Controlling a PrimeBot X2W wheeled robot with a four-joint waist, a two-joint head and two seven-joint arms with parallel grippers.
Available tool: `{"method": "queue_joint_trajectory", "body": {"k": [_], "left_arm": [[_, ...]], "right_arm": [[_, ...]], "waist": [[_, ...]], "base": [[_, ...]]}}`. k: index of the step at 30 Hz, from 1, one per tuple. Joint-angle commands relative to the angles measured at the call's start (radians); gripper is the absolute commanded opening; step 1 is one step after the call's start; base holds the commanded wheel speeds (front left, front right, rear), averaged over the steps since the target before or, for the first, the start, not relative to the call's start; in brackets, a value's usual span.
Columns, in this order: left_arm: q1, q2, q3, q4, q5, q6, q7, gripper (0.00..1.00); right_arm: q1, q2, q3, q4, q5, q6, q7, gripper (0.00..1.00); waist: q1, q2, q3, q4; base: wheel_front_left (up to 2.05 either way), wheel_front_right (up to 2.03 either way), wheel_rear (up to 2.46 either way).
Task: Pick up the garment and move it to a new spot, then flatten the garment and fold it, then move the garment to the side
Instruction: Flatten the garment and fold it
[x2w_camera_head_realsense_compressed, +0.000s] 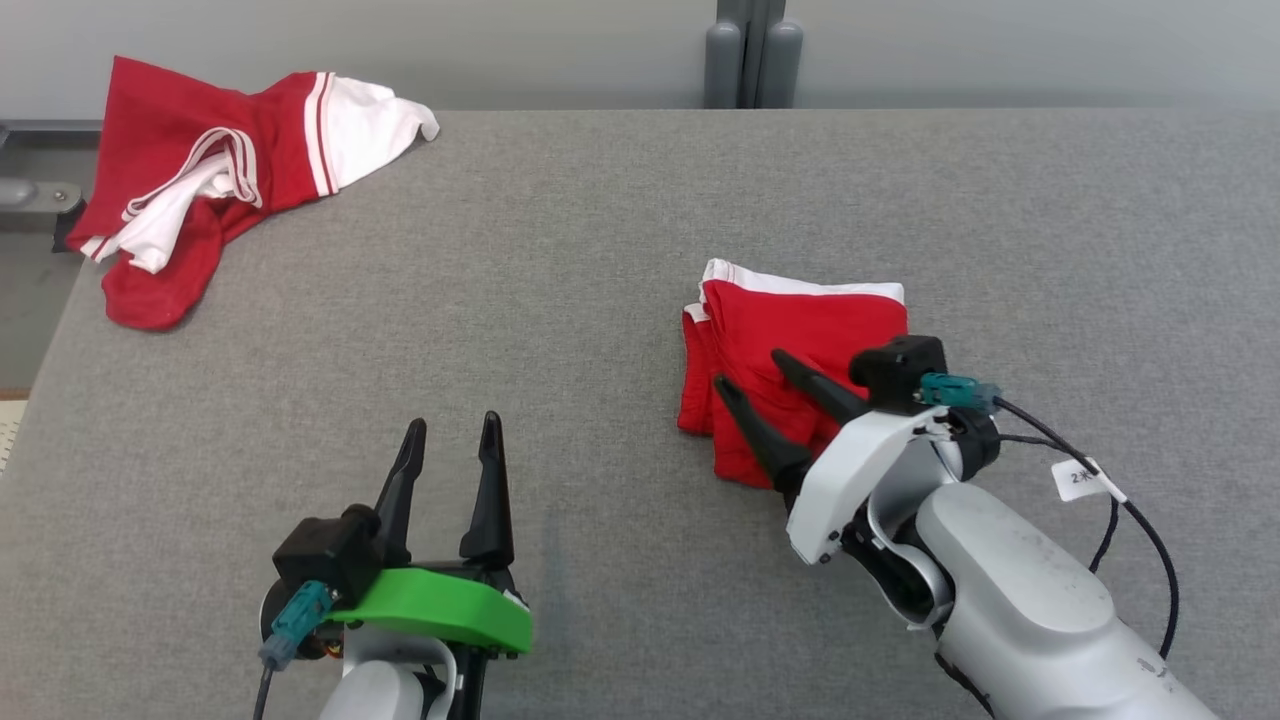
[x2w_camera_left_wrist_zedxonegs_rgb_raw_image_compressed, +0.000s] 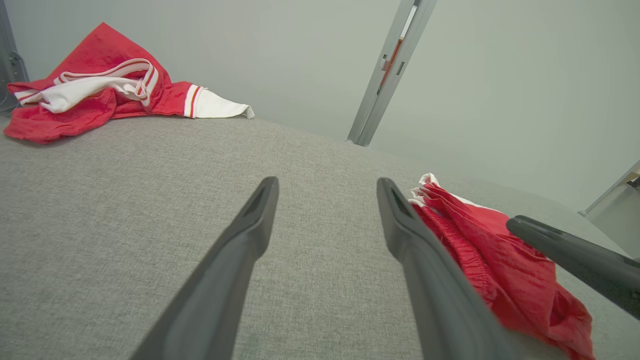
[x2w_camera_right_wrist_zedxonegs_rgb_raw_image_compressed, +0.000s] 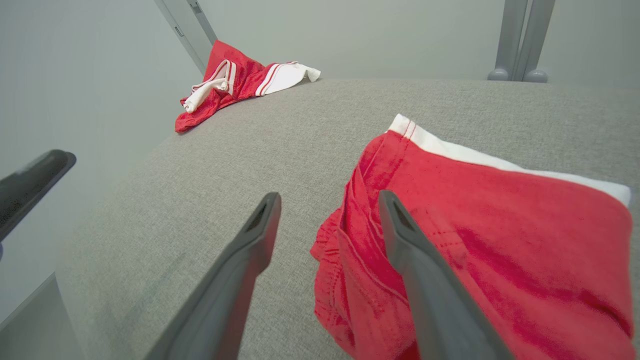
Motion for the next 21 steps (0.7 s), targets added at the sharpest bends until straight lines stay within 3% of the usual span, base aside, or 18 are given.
{"method": "queue_joint_trajectory", "body": {"k": [1,8,13,14,15,16,17,19,21], "left_arm": [[0.015,0.001,0.000,0.001,0.003,-0.001,0.000,1.00],[0.019,0.001,-0.016,0.001,-0.004,0.004,0.000,1.00],[0.008,0.001,-0.026,0.002,-0.006,0.004,0.000,1.00],[0.003,0.001,-0.027,0.002,-0.006,0.003,0.000,1.00],[-0.002,0.001,-0.029,0.002,-0.006,0.003,0.000,1.00],[-0.008,0.001,-0.031,0.002,-0.006,0.002,0.000,1.00],[-0.012,0.001,-0.032,0.003,-0.006,0.001,0.000,1.00],[-0.020,0.001,-0.035,0.004,-0.006,0.001,-0.001,1.00],[-0.026,0.001,-0.036,0.006,-0.006,0.003,0.000,1.00]], "right_arm": [[0.021,-0.015,-0.017,-0.025,-0.004,-0.001,-0.017,1.00],[0.100,-0.068,-0.189,-0.146,-0.057,-0.001,-0.066,1.00],[0.130,-0.089,-0.273,-0.170,-0.128,-0.001,-0.040,1.00],[0.127,-0.097,-0.276,-0.169,-0.148,-0.001,-0.031,0.92],[0.121,-0.103,-0.274,-0.165,-0.159,-0.001,-0.025,0.57],[0.110,-0.110,-0.270,-0.155,-0.172,-0.001,-0.013,0.38],[0.099,-0.119,-0.262,-0.145,-0.186,-0.001,-0.003,0.31],[0.073,-0.135,-0.233,-0.121,-0.203,-0.001,0.017,0.03],[0.045,-0.154,-0.188,-0.096,-0.194,-0.001,0.036,0.00]], "waist": [[0.0000,0.0000,-0.010,-0.016],[0.0000,0.0000,-0.012,-0.038],[0.0000,0.0000,0.000,-0.037],[0.0000,0.0000,0.005,-0.035],[0.0000,0.0000,0.009,-0.032],[0.0000,0.0000,0.014,-0.027],[0.0000,0.0000,0.018,-0.023],[0.0000,0.0000,0.027,-0.012],[0.0000,0.0000,0.035,0.001]], "base": [[0.00,0.00,0.00],[0.00,0.00,0.00],[0.00,0.00,0.00],[0.00,0.00,0.00],[0.00,0.00,0.00],[0.00,0.00,0.00],[0.00,0.00,0.00],[0.00,0.00,0.00],[0.00,0.00,0.00]]}}
